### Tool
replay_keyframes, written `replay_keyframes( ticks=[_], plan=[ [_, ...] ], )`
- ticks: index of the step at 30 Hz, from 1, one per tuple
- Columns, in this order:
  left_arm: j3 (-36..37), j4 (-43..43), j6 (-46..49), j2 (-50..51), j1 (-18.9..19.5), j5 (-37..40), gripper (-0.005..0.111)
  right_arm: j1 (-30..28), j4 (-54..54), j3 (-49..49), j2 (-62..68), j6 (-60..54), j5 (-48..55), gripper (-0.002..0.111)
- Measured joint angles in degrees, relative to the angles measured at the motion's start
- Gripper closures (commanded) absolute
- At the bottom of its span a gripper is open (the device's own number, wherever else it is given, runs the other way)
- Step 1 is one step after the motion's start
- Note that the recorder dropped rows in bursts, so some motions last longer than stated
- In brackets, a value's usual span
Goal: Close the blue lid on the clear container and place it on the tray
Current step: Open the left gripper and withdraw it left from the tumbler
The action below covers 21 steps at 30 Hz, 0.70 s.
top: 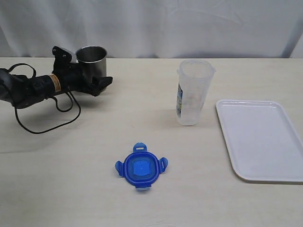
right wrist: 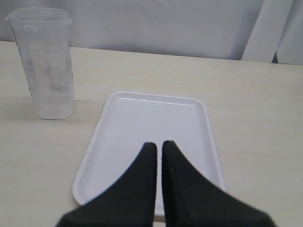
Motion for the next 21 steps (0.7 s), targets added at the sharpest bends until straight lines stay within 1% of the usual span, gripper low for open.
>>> replay_keyframes(
  ticks=[5, 9, 11, 15, 18, 20, 21],
  plan=[
    [0.00, 3.40, -5.39, -0.12, 3.14, -4.51, 0.008, 0.00, 0.00, 0.00, 0.00, 0.00, 0.00, 0.104],
    [-0.07, 9.74, -6.15, -0.23, 5.65, -11.03, 0.008, 0.00, 0.00, 0.00, 0.00, 0.00, 0.00, 0.104],
    [-0.07, 12.79, -6.31, -0.23, 6.51, -12.95, 0.008, 0.00, 0.00, 0.00, 0.00, 0.00, 0.00, 0.104],
    [-0.07, 17.38, -7.68, -0.23, 8.16, -14.23, 0.008, 0.00, 0.00, 0.00, 0.00, 0.00, 0.00, 0.104],
    [-0.07, 18.92, -9.67, -0.23, 9.40, -15.06, 0.008, 0.00, 0.00, 0.00, 0.00, 0.00, 0.00, 0.104],
    [-0.07, 19.53, -10.29, -0.23, 10.58, -16.33, 0.008, 0.00, 0.00, 0.00, 0.00, 0.00, 0.00, 0.104],
    [-0.07, 20.60, -11.03, -0.23, 12.06, -18.33, 0.008, 0.00, 0.00, 0.00, 0.00, 0.00, 0.00, 0.104]
  ],
)
